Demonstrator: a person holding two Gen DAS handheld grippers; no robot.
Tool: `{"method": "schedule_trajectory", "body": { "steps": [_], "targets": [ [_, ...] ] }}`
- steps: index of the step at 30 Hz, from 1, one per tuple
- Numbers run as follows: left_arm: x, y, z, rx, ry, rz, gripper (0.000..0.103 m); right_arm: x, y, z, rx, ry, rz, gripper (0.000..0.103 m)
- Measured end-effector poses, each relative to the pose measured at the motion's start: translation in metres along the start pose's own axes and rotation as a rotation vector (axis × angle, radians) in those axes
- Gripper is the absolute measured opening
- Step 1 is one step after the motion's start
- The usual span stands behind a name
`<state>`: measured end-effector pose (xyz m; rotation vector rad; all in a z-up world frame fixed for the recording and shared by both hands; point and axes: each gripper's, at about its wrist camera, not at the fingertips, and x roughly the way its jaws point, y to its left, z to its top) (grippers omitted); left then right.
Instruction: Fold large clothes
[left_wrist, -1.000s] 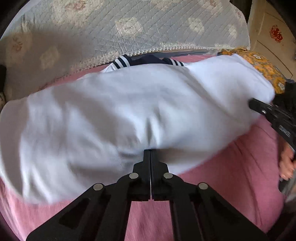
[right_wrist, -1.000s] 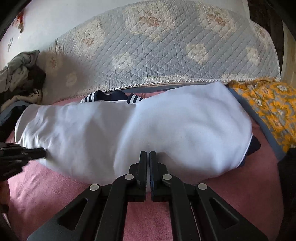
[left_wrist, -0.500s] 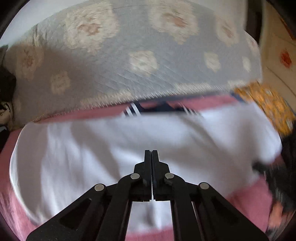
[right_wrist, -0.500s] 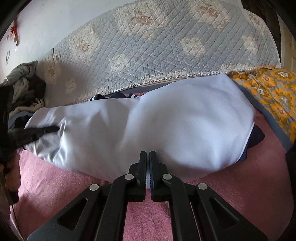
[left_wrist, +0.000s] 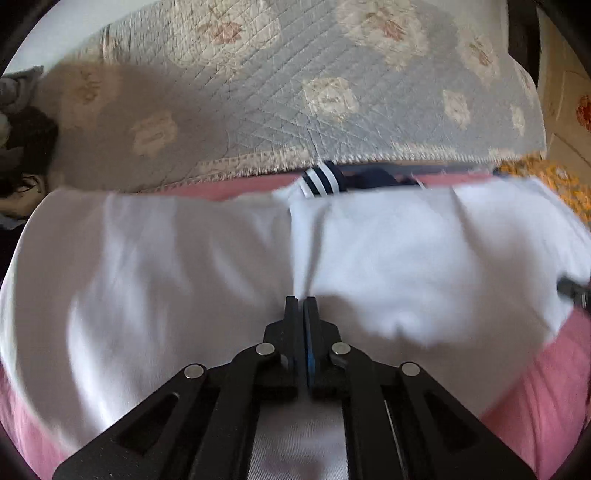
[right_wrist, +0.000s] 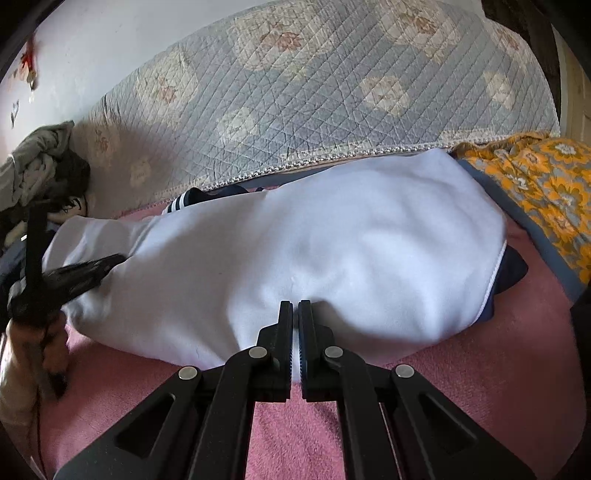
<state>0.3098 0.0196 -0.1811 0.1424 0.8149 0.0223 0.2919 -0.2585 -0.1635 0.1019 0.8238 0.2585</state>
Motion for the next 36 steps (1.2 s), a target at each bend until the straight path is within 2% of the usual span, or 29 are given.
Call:
{"method": "schedule_trajectory", "body": {
  "steps": [2, 8, 9, 12, 13, 14, 16, 18, 20, 21, 22, 23, 24, 25, 27, 30, 31, 34, 35, 36],
  "targets": [
    [-0.014, -0.003, -0.010, 0.029, -0.012, 0.021, 0.005, 0.000, -0.003, 0.002, 0.016, -0.005, 0.000, 0.003],
    [-0.034, 0.004, -0.014, -0.083, 0.017, -0.006, 0.004, 0.001, -0.003, 0.005, 0.013, -0.001, -0.005, 0.003],
    [-0.037, 0.001, -0.010, -0.085, 0.007, -0.031, 0.001, 0.001, -0.001, 0.005, 0.004, -0.001, -0.013, 0.003],
    [-0.036, -0.010, 0.008, -0.052, -0.007, -0.120, 0.005, 0.002, 0.003, 0.004, -0.016, -0.004, -0.032, 0.003],
    [-0.029, -0.011, 0.014, -0.064, 0.030, -0.136, 0.005, 0.001, 0.004, 0.003, -0.023, -0.006, -0.039, 0.004],
    [-0.014, -0.009, 0.020, -0.091, 0.104, -0.175, 0.005, 0.001, 0.005, 0.003, -0.027, -0.007, -0.039, 0.005],
    [0.017, 0.001, 0.029, -0.182, 0.200, -0.234, 0.004, 0.001, 0.004, 0.002, -0.025, -0.008, -0.029, 0.007],
    [0.036, 0.013, 0.043, -0.242, 0.170, -0.219, 0.004, 0.001, 0.003, 0.002, -0.020, -0.008, -0.027, 0.007],
    [0.045, 0.010, 0.065, -0.190, 0.119, -0.040, 0.003, 0.001, 0.001, 0.002, -0.009, -0.012, -0.029, 0.007],
    [0.055, 0.011, 0.073, -0.182, 0.116, -0.035, 0.003, 0.001, 0.001, 0.001, -0.004, -0.013, -0.028, 0.007],
    [0.069, 0.015, 0.078, -0.193, 0.146, -0.034, 0.003, 0.001, 0.000, 0.001, -0.002, -0.012, -0.027, 0.007],
    [0.082, 0.022, 0.081, -0.240, 0.189, -0.047, 0.003, 0.002, 0.000, 0.001, -0.002, -0.010, -0.027, 0.007],
    [0.086, 0.030, 0.082, -0.305, 0.192, -0.083, 0.003, 0.002, 0.001, 0.001, -0.003, -0.011, -0.028, 0.007],
    [0.084, 0.033, 0.083, -0.324, 0.194, -0.099, 0.003, 0.002, 0.001, 0.001, -0.005, -0.012, -0.028, 0.007],
    [0.073, 0.030, 0.075, -0.297, 0.180, -0.120, 0.003, 0.002, 0.000, 0.001, -0.005, -0.010, -0.027, 0.007],
    [0.041, 0.018, 0.056, -0.191, 0.157, -0.100, 0.003, 0.002, -0.001, 0.001, -0.002, -0.010, -0.024, 0.007],
    [0.033, 0.014, 0.052, -0.169, 0.180, -0.133, 0.003, 0.002, 0.000, 0.001, 0.000, -0.011, -0.025, 0.007],
    [0.001, 0.009, 0.034, -0.161, 0.242, -0.294, 0.003, 0.003, 0.002, 0.002, 0.013, -0.015, -0.044, 0.007],
    [-0.010, 0.005, 0.028, -0.147, 0.232, -0.316, 0.003, 0.004, 0.003, 0.002, 0.011, -0.016, -0.055, 0.008],
    [-0.014, 0.001, 0.024, -0.127, 0.217, -0.302, 0.003, 0.005, 0.008, 0.002, -0.006, -0.018, -0.073, 0.008]
  ]
}}
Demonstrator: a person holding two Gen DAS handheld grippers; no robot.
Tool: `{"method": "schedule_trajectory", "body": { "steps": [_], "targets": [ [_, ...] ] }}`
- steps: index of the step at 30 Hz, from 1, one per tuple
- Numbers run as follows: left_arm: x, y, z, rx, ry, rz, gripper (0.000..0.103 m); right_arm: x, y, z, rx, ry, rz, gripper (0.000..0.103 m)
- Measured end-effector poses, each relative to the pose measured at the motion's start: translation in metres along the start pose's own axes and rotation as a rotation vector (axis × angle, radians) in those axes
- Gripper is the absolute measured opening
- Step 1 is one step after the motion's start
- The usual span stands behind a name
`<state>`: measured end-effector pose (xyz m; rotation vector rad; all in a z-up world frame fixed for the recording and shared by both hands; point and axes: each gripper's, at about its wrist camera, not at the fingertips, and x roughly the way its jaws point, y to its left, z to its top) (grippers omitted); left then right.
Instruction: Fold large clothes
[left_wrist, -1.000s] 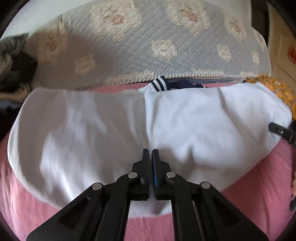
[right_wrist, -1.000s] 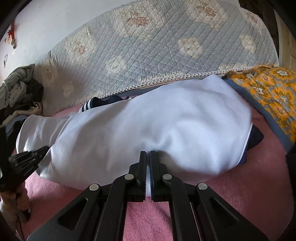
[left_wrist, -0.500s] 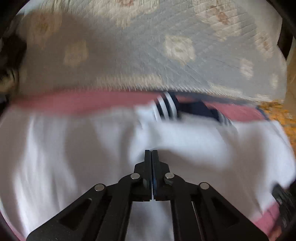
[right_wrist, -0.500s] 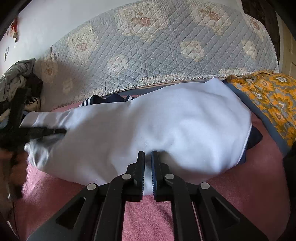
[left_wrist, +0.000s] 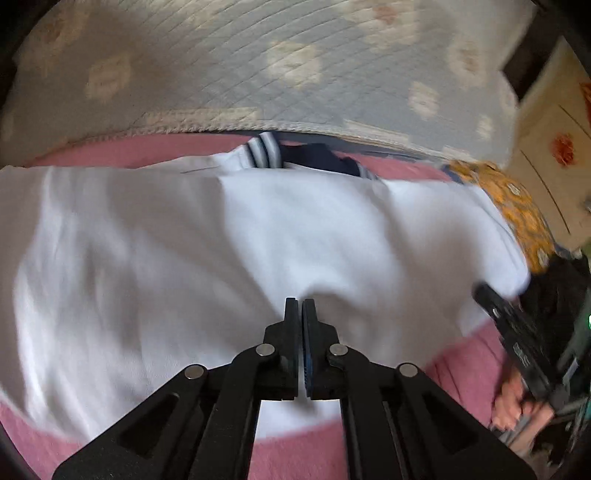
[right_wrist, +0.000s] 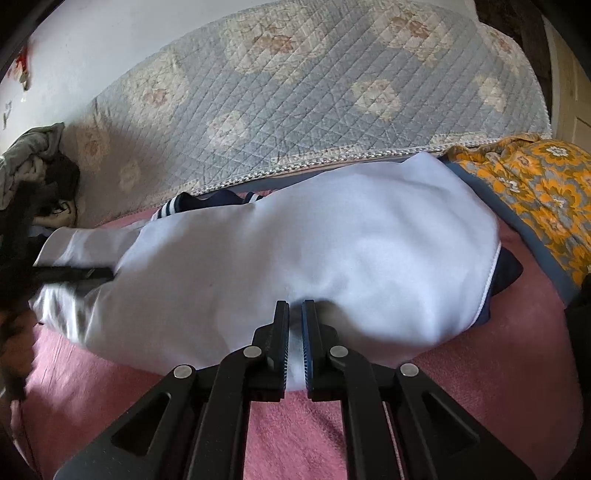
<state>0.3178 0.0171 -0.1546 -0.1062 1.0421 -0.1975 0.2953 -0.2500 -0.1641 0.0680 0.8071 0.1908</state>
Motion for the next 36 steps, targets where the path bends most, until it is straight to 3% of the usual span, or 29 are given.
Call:
{"method": "schedule_trajectory", "body": {
  "steps": [2, 5, 9, 12, 14, 15, 16, 17, 18, 20, 21, 23, 26, 30, 33, 36],
  "targets": [
    [0.001, 0.002, -0.012, -0.014, -0.001, 0.042, 0.004, -0.001, 0.004, -0.001, -0.022, -0.007, -0.010, 0.012],
    [-0.005, 0.018, -0.021, -0.138, -0.006, -0.020, 0.003, -0.002, 0.000, -0.001, -0.009, -0.007, 0.005, 0.013],
    [-0.005, 0.001, -0.042, -0.076, -0.021, 0.044, 0.003, -0.006, -0.007, -0.001, 0.028, -0.010, -0.001, 0.013],
    [-0.001, 0.003, -0.059, -0.078, -0.058, 0.040, 0.003, -0.015, -0.017, -0.001, 0.080, -0.015, -0.012, 0.013],
    [-0.003, 0.005, -0.060, -0.100, -0.082, 0.033, 0.003, -0.024, -0.026, 0.000, 0.161, 0.011, 0.055, 0.016],
    [-0.001, 0.004, -0.058, -0.092, -0.091, 0.038, 0.003, -0.033, -0.033, 0.000, 0.234, 0.032, 0.153, 0.016],
    [-0.001, -0.001, -0.058, -0.060, -0.103, 0.055, 0.003, -0.042, -0.035, 0.000, 0.263, 0.031, 0.221, 0.016],
    [-0.001, -0.005, -0.060, -0.025, -0.120, 0.075, 0.003, -0.049, -0.034, 0.001, 0.263, 0.020, 0.233, 0.021],
    [-0.004, -0.008, -0.062, -0.002, -0.143, 0.087, 0.003, -0.059, -0.033, 0.000, 0.254, -0.002, 0.212, 0.027],
    [-0.018, -0.008, -0.072, -0.029, -0.229, 0.047, 0.003, -0.076, -0.031, -0.004, 0.228, -0.052, 0.124, 0.052],
    [-0.028, -0.003, -0.078, -0.076, -0.285, 0.018, 0.004, -0.083, -0.033, -0.007, 0.225, -0.076, 0.088, 0.055],
    [-0.041, 0.000, -0.081, -0.095, -0.368, 0.010, 0.006, -0.086, -0.035, -0.009, 0.208, -0.083, 0.065, 0.055],
    [-0.060, 0.003, -0.082, -0.090, -0.467, 0.023, 0.017, -0.083, -0.031, -0.012, 0.139, -0.016, 0.042, 0.055],
    [-0.073, 0.015, -0.083, -0.113, -0.558, 0.074, 0.022, -0.079, -0.051, -0.026, 0.263, -0.024, 0.024, 0.055],
    [-0.085, 0.024, -0.081, -0.145, -0.620, 0.082, 0.035, -0.059, -0.069, -0.029, 0.351, -0.022, 0.067, 0.055],
    [-0.098, 0.034, -0.083, -0.141, -0.729, 0.149, 0.048, -0.043, -0.076, -0.027, 0.394, -0.040, 0.006, 0.055]
  ]
}}
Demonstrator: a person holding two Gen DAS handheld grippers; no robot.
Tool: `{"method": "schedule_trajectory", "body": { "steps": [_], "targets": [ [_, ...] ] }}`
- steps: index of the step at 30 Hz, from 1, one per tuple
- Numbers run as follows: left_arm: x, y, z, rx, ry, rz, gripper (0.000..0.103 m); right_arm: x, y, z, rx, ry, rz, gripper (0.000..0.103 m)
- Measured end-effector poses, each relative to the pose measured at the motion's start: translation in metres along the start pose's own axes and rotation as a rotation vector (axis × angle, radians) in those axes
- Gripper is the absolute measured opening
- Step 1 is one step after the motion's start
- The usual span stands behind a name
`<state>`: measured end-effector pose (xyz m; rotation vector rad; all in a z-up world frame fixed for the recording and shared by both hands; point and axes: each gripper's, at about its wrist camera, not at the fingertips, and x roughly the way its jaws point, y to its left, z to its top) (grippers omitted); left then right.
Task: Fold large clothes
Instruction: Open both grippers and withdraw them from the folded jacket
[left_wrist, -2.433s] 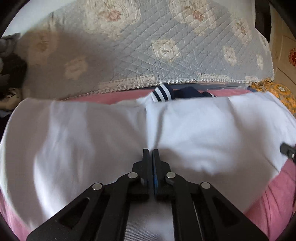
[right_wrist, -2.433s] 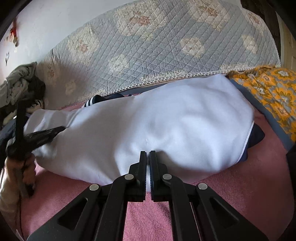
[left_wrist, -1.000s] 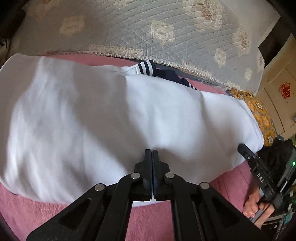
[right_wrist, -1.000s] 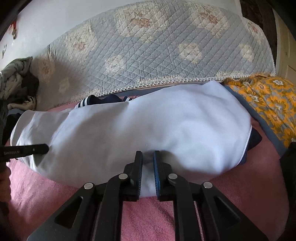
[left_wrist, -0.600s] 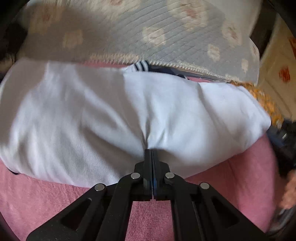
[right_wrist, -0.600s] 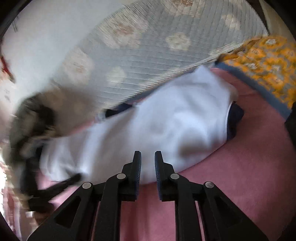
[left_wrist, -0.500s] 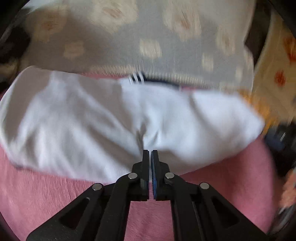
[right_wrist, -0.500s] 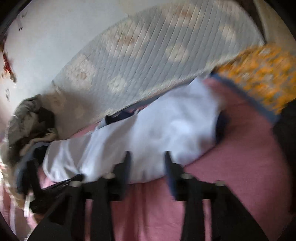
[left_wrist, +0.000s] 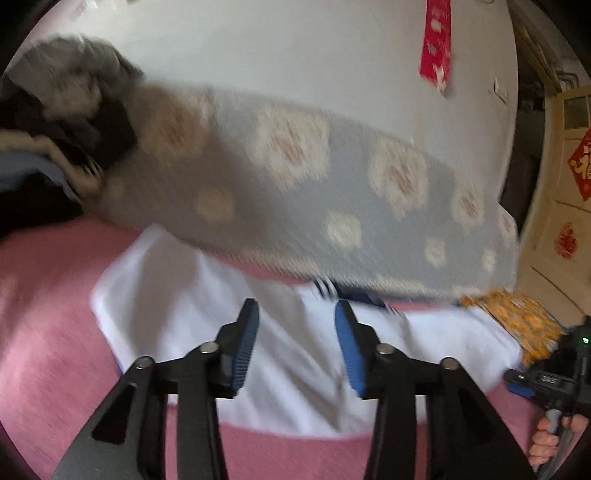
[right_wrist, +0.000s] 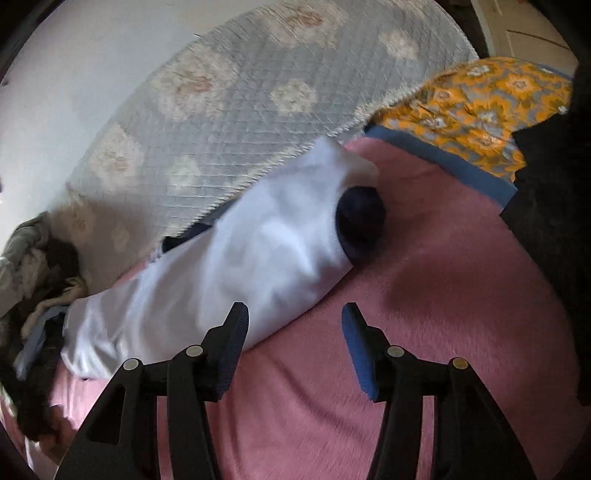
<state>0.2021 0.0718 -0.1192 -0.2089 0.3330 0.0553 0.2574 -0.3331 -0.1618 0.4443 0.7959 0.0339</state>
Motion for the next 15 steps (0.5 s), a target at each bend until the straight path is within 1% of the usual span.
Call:
{"method": "schedule_trajectory", "body": {
  "steps": [1, 2, 3, 4, 5, 7, 8, 9, 11, 12, 13, 14, 15],
  "targets": [
    [-0.003, 0.003, 0.003, 0.010, -0.032, 0.008, 0.057, 0.001, -0.003, 0.002, 0.028, -0.026, 0.001, 0.055],
    [-0.004, 0.006, 0.006, 0.015, -0.062, 0.006, 0.062, 0.003, -0.009, 0.005, 0.072, -0.063, 0.009, 0.055],
    [-0.005, 0.010, 0.008, 0.012, -0.079, 0.000, 0.073, 0.006, -0.014, 0.009, 0.107, -0.084, 0.019, 0.055],
    [-0.005, 0.014, 0.010, 0.005, -0.087, -0.007, 0.081, 0.011, -0.019, 0.013, 0.138, -0.090, 0.029, 0.055],
    [-0.003, 0.018, 0.012, -0.009, -0.084, -0.012, 0.083, 0.017, -0.022, 0.017, 0.155, -0.080, 0.041, 0.055],
    [0.002, 0.025, 0.013, -0.032, -0.056, -0.024, 0.085, 0.037, -0.023, 0.027, 0.157, -0.009, 0.070, 0.055],
    [0.006, 0.028, 0.013, -0.041, -0.038, -0.034, 0.085, 0.039, -0.021, 0.030, 0.148, -0.016, 0.071, 0.055],
    [0.008, 0.031, 0.013, -0.048, -0.023, -0.040, 0.085, 0.038, -0.017, 0.032, 0.126, -0.045, 0.066, 0.055],
    [0.012, 0.034, 0.012, -0.064, 0.000, -0.053, 0.085, 0.037, -0.009, 0.036, 0.086, -0.099, 0.023, 0.055],
    [0.013, 0.035, 0.012, -0.065, -0.006, -0.054, 0.085, 0.039, -0.004, 0.038, 0.059, -0.130, -0.041, 0.055],
    [0.014, 0.036, 0.010, -0.059, -0.012, -0.032, 0.085, 0.043, -0.003, 0.040, 0.060, -0.125, -0.075, 0.055],
    [0.016, 0.037, 0.008, -0.052, -0.010, -0.004, 0.085, 0.052, -0.003, 0.044, 0.084, -0.095, -0.094, 0.050],
    [0.018, 0.037, 0.007, -0.051, -0.001, 0.002, 0.085, 0.054, -0.006, 0.045, 0.115, -0.091, -0.095, 0.044]
  ]
}}
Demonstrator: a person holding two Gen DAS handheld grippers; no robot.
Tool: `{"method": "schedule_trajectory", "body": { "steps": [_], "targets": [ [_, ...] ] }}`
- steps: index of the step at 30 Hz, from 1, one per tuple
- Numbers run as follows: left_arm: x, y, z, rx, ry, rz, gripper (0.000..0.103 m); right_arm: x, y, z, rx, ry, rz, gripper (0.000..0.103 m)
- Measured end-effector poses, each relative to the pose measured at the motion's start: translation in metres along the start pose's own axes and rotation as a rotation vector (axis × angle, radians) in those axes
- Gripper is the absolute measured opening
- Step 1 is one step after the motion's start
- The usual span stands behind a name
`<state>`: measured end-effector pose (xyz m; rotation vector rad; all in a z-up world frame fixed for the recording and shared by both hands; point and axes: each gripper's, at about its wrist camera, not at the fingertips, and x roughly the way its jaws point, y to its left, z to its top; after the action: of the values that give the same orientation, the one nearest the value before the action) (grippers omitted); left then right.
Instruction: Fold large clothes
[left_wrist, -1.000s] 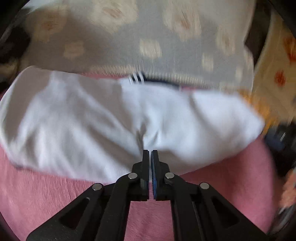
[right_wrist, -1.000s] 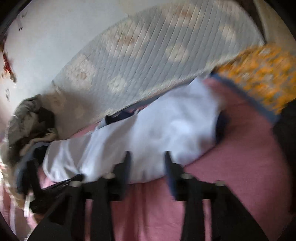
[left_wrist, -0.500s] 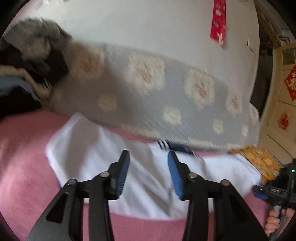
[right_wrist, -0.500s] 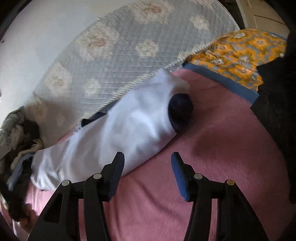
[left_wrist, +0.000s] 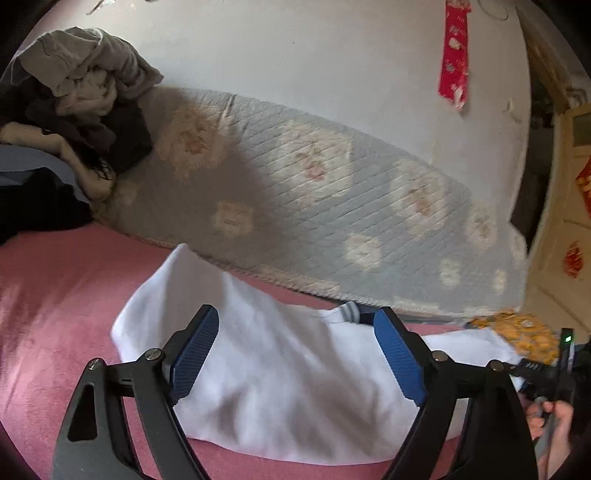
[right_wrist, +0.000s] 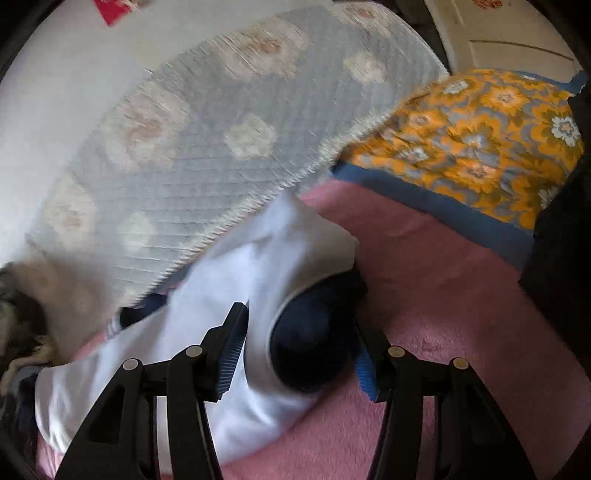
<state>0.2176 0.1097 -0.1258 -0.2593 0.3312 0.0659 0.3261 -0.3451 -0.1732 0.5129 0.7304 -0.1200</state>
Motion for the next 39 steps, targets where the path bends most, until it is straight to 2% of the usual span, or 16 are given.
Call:
{"method": "schedule_trajectory", "body": {
  "steps": [2, 3, 7, 9, 10, 12, 15, 18, 20, 23, 25, 28, 33, 34, 36, 39],
  "targets": [
    [0.002, 0.005, 0.002, -0.022, 0.020, -0.020, 0.085, -0.001, 0.008, 0.001, -0.006, -0.013, -0.035, 0.023],
    [0.002, 0.008, 0.003, -0.031, 0.021, -0.023, 0.085, -0.005, 0.022, -0.001, -0.082, -0.020, -0.107, 0.020],
    [-0.006, 0.015, 0.008, -0.036, -0.015, 0.012, 0.085, -0.021, 0.091, -0.016, -0.415, -0.112, -0.338, 0.015],
    [-0.010, 0.015, 0.010, -0.029, -0.037, 0.145, 0.085, -0.029, 0.128, -0.037, -0.606, -0.187, -0.402, 0.015],
    [-0.012, 0.016, 0.011, -0.023, -0.046, 0.197, 0.085, -0.031, 0.144, -0.051, -0.698, -0.209, -0.410, 0.015],
    [-0.016, 0.022, 0.014, -0.047, -0.058, 0.157, 0.085, -0.034, 0.176, -0.085, -0.931, -0.252, -0.404, 0.015],
    [-0.021, 0.030, 0.017, -0.073, -0.069, 0.124, 0.085, -0.050, 0.209, -0.116, -1.060, -0.250, -0.260, 0.015],
    [-0.016, 0.030, 0.016, -0.054, -0.047, 0.146, 0.086, -0.050, 0.238, -0.140, -1.050, -0.112, -0.102, 0.015],
    [-0.009, 0.032, 0.013, -0.068, -0.010, 0.129, 0.086, -0.029, 0.247, -0.154, -1.005, 0.015, -0.066, 0.015],
    [-0.010, 0.035, 0.011, -0.088, -0.008, 0.107, 0.086, -0.023, 0.241, -0.151, -0.874, 0.028, -0.054, 0.022],
    [-0.011, 0.033, 0.012, -0.080, -0.011, 0.087, 0.086, -0.034, 0.234, -0.144, -0.801, 0.042, 0.031, 0.028],
    [-0.010, 0.029, 0.010, -0.064, -0.006, 0.074, 0.086, -0.038, 0.226, -0.137, -0.744, 0.109, 0.133, 0.030],
    [-0.001, 0.016, 0.006, 0.000, 0.039, 0.073, 0.086, -0.060, 0.207, -0.125, -0.708, 0.083, 0.256, 0.037],
    [0.001, 0.012, 0.005, 0.017, 0.041, 0.074, 0.086, -0.068, 0.201, -0.121, -0.673, 0.047, 0.275, 0.040],
    [0.004, 0.004, 0.001, 0.068, 0.048, 0.085, 0.086, -0.084, 0.187, -0.111, -0.598, -0.018, 0.312, 0.062],
    [0.005, -0.005, -0.005, 0.121, 0.048, 0.089, 0.086, -0.097, 0.179, -0.094, -0.580, -0.053, 0.365, 0.065]
  ]
}}
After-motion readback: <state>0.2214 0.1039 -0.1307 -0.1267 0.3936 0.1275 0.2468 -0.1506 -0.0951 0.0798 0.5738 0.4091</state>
